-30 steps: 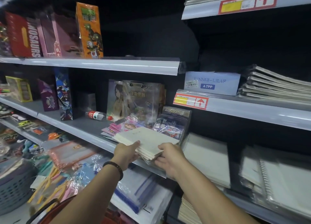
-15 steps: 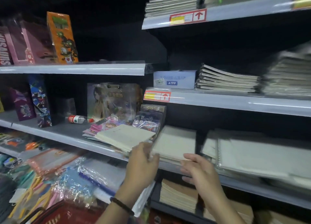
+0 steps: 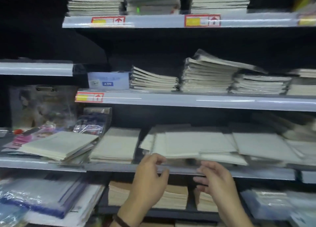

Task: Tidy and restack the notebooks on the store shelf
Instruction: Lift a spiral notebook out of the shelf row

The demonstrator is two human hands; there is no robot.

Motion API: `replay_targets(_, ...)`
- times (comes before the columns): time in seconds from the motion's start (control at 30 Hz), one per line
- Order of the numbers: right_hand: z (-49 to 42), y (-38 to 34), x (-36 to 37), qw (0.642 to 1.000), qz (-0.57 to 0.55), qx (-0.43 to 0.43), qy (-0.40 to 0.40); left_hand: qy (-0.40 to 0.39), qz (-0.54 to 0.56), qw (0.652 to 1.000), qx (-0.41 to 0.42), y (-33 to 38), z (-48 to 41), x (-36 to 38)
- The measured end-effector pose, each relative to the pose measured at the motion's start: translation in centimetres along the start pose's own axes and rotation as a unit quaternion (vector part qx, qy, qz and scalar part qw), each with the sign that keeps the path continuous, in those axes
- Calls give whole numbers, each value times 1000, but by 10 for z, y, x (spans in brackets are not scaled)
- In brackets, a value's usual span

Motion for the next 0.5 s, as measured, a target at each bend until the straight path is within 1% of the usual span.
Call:
replay_targets(0.1,-11,3,-12,999,-31,20,4,5,-84,995,57,12,-7,23)
replay_targets(0.2,-18,3,-15,997,-59,43,-12,1,-162,981,111,19,-22,44)
replay_targets(0.27,-21,2,-15,996,-71,55,-23,-28,-191,974,121,20,-33,57)
replay_targets(0.4,-29,-2,-13,993,-83,70,-34,-98,-223,963,115,12,-46,76)
replay_targets(0.5,-35,-4,-15,992,-97,71,-31,-85,-253,955,125,11,-48,83)
Point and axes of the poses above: each hand's wrist, its own z-axis away from the middle knuckle, its own x-axis out of the palm, y = z × x, the point moved 1 cm from there along -z, towards the middle knuckle, and after that the axes turned 6 degrees about y, right-handed, at the moved point
